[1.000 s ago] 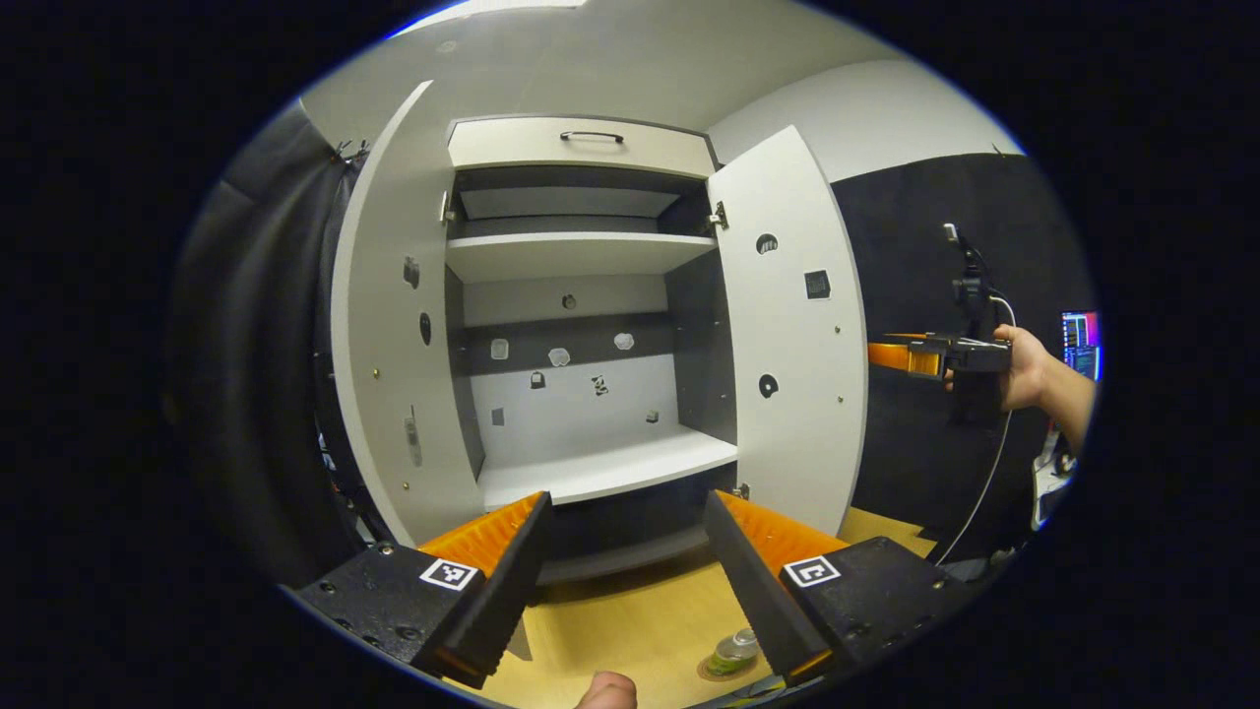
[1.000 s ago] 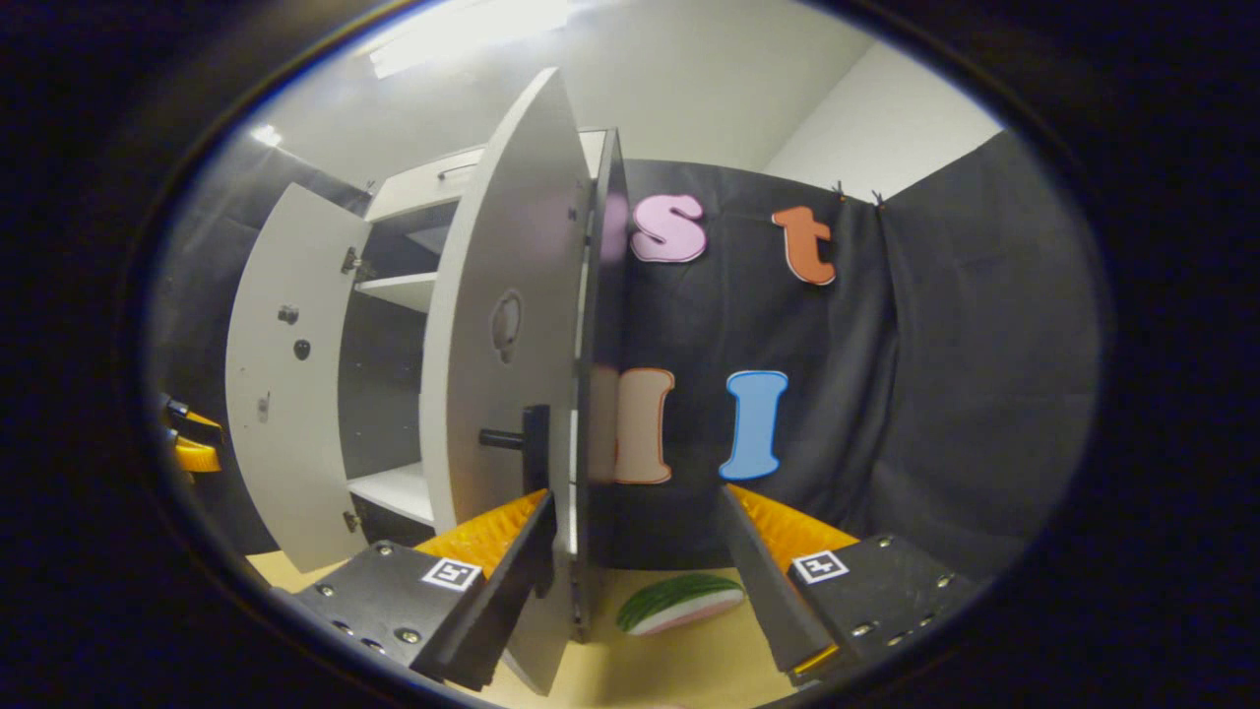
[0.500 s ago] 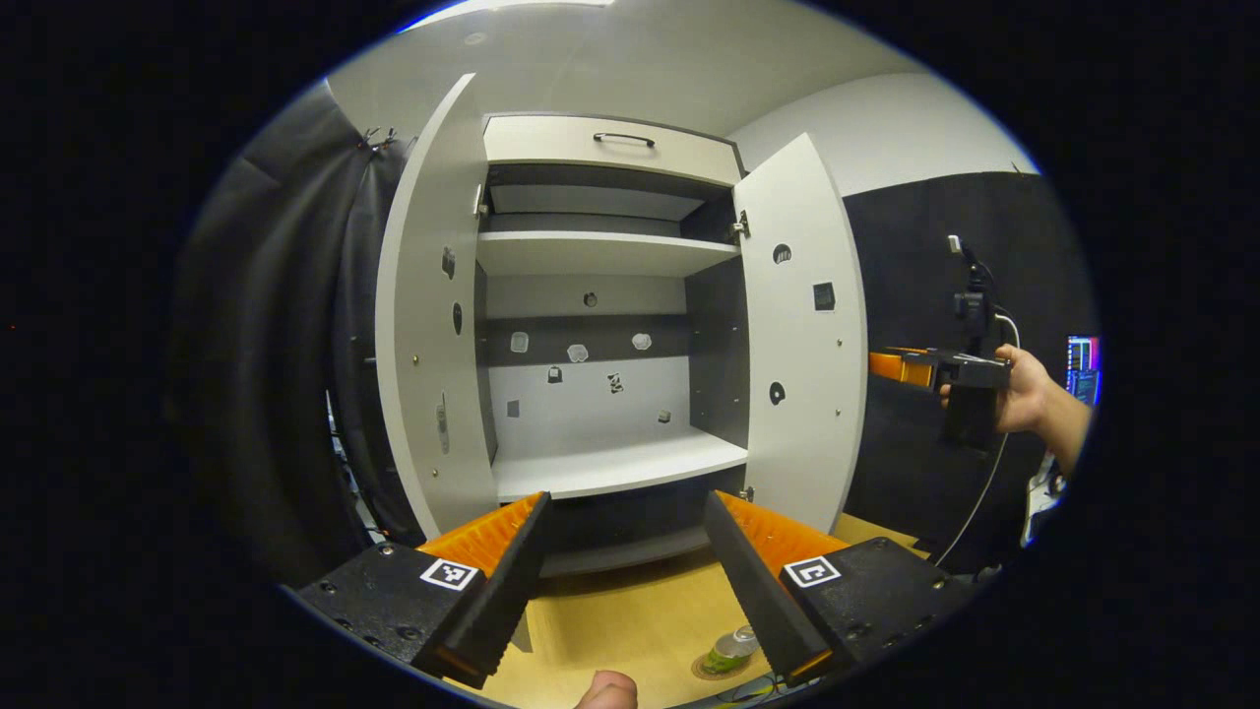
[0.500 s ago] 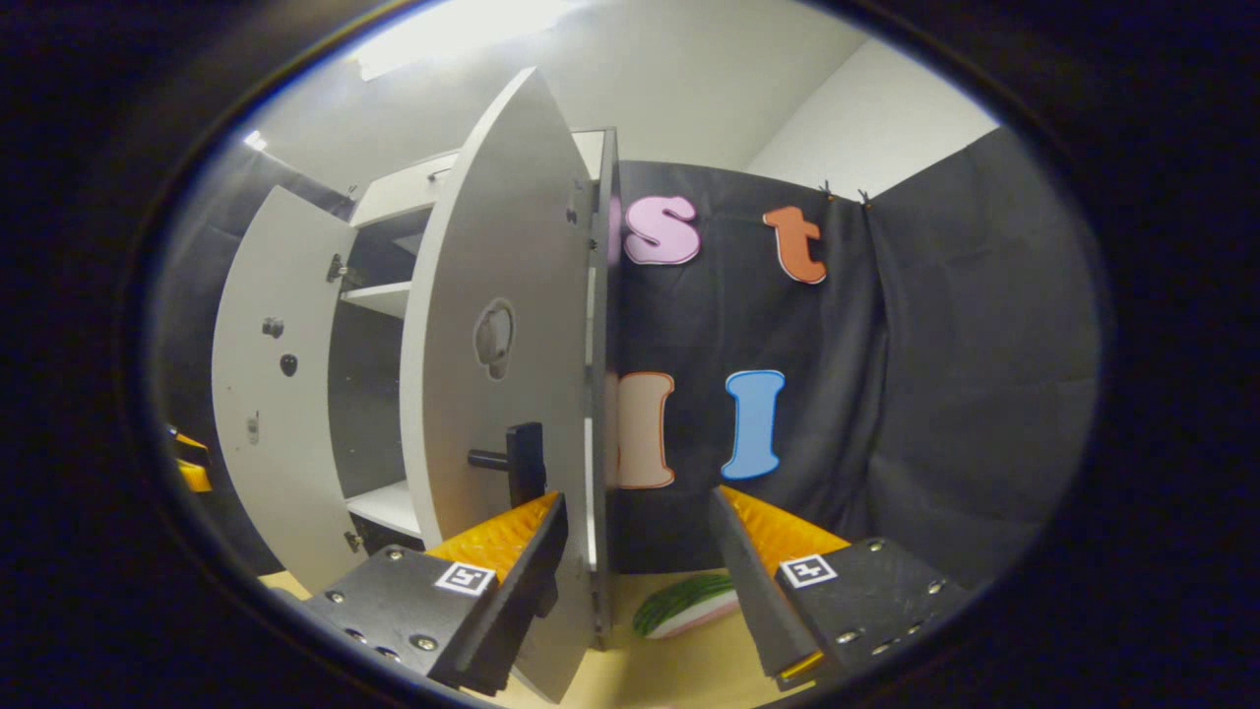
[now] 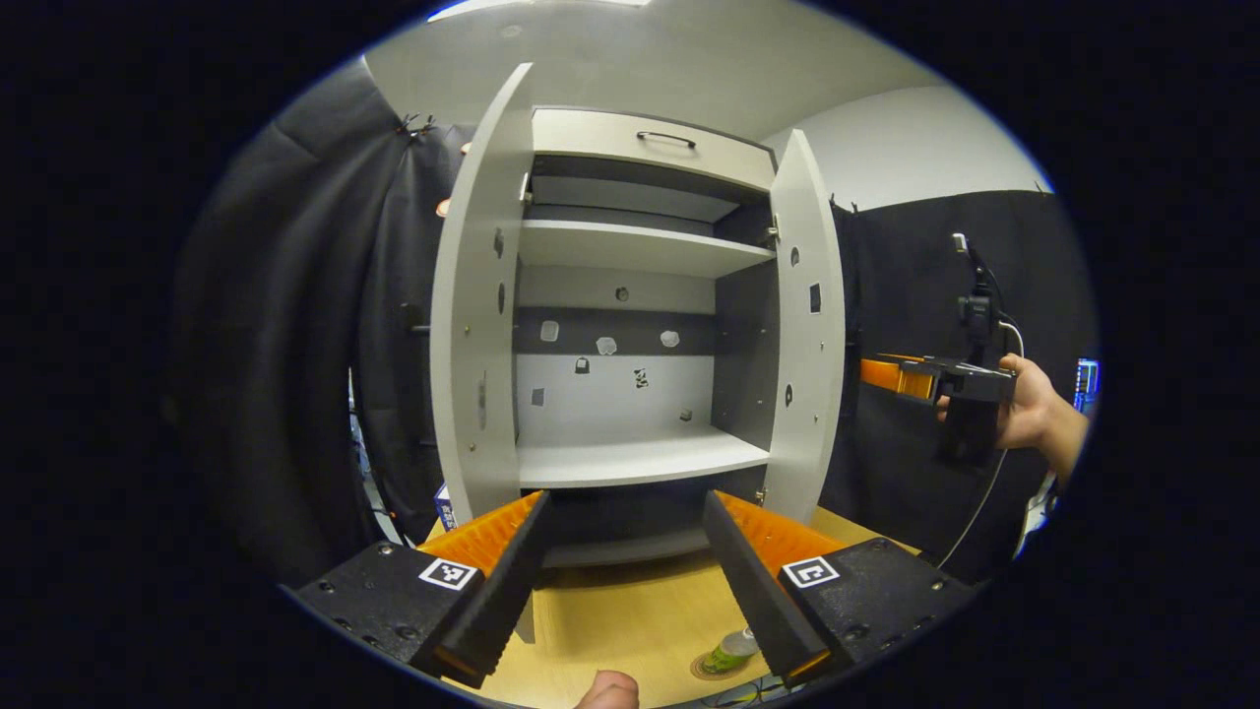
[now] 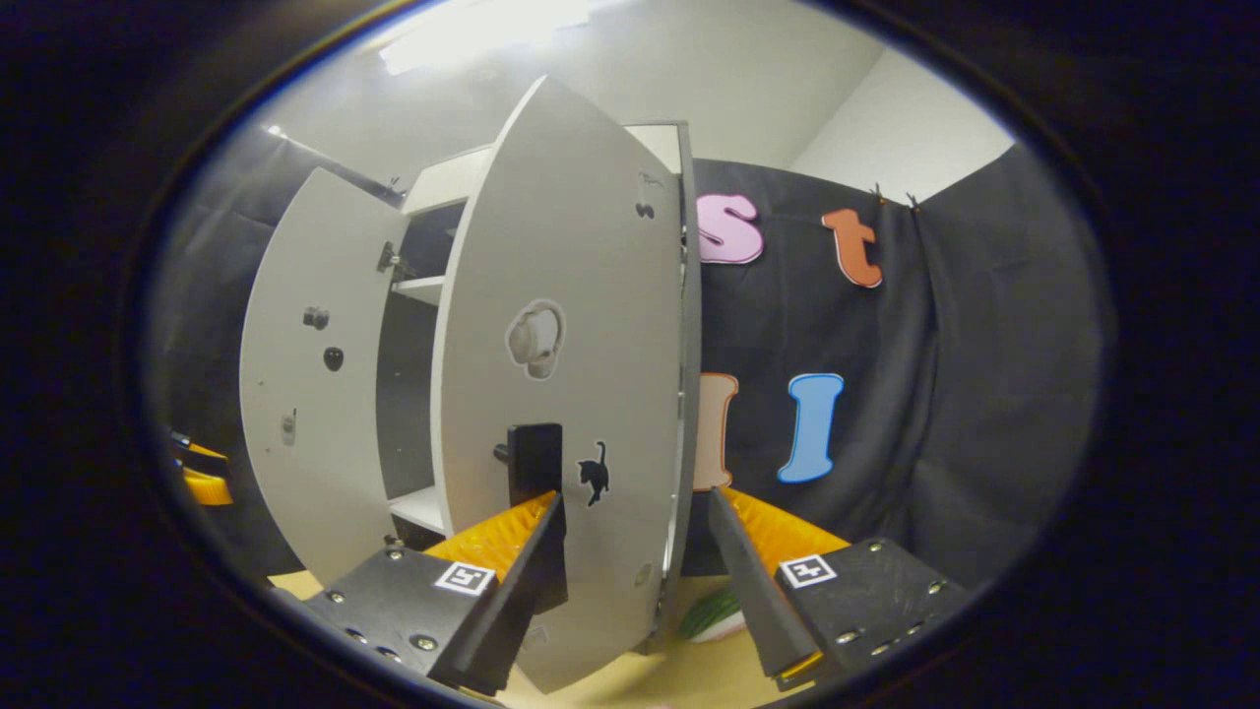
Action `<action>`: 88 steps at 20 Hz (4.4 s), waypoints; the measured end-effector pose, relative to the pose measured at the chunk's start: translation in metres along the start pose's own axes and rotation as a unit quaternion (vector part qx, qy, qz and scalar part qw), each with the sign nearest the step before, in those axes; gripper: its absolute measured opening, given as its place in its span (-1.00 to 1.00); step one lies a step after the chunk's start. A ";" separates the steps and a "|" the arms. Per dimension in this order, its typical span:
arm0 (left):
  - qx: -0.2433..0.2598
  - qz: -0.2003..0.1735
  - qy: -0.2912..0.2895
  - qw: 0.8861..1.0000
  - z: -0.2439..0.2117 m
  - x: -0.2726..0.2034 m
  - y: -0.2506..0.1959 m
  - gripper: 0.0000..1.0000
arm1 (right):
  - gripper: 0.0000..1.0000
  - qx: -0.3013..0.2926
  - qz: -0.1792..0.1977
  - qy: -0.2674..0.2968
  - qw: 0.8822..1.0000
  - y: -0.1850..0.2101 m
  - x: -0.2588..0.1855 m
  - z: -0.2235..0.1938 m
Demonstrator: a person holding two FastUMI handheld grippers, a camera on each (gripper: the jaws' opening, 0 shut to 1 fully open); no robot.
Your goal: Grasp the bottle in the cabinet with the left hand and place it on the coaster, then close the right door with the right hand and the left door with the left hand.
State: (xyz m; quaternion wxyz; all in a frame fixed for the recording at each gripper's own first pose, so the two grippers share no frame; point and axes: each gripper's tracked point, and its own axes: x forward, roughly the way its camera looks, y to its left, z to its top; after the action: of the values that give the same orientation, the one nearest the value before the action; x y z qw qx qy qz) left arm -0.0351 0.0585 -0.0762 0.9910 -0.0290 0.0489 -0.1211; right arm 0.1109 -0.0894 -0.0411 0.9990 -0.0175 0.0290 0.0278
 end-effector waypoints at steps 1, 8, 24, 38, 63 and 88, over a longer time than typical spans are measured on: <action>-0.003 0.004 -0.002 1.000 0.000 -0.002 0.004 0.96 | 0.80 0.001 0.004 0.002 1.000 0.008 0.003 -0.001; 0.012 0.038 -0.010 0.999 0.005 -0.019 0.022 0.92 | 0.86 -0.010 0.069 0.010 0.998 0.080 0.024 -0.017; 0.005 0.168 -0.010 0.986 0.002 -0.044 0.161 0.96 | 0.82 0.026 0.061 0.001 0.998 0.074 -0.011 -0.027; -0.013 0.220 -0.040 0.975 0.059 0.015 0.238 0.92 | 0.80 0.034 0.046 -0.008 0.998 0.074 -0.071 -0.014; -0.020 0.185 -0.037 0.982 0.069 0.052 0.179 0.89 | 0.80 0.074 0.009 -0.021 0.997 0.070 -0.070 -0.004; 0.007 0.108 -0.027 0.994 0.063 0.111 0.061 0.89 | 0.87 0.020 -0.009 0.021 1.000 0.050 -0.086 -0.030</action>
State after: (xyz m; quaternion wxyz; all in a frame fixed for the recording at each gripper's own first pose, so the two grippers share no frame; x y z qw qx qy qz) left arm 0.0934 0.0937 -0.0278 0.9994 -0.0199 0.0246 -0.0132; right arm 0.0205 -0.0455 -0.0672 0.9986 0.0021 0.0499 0.0174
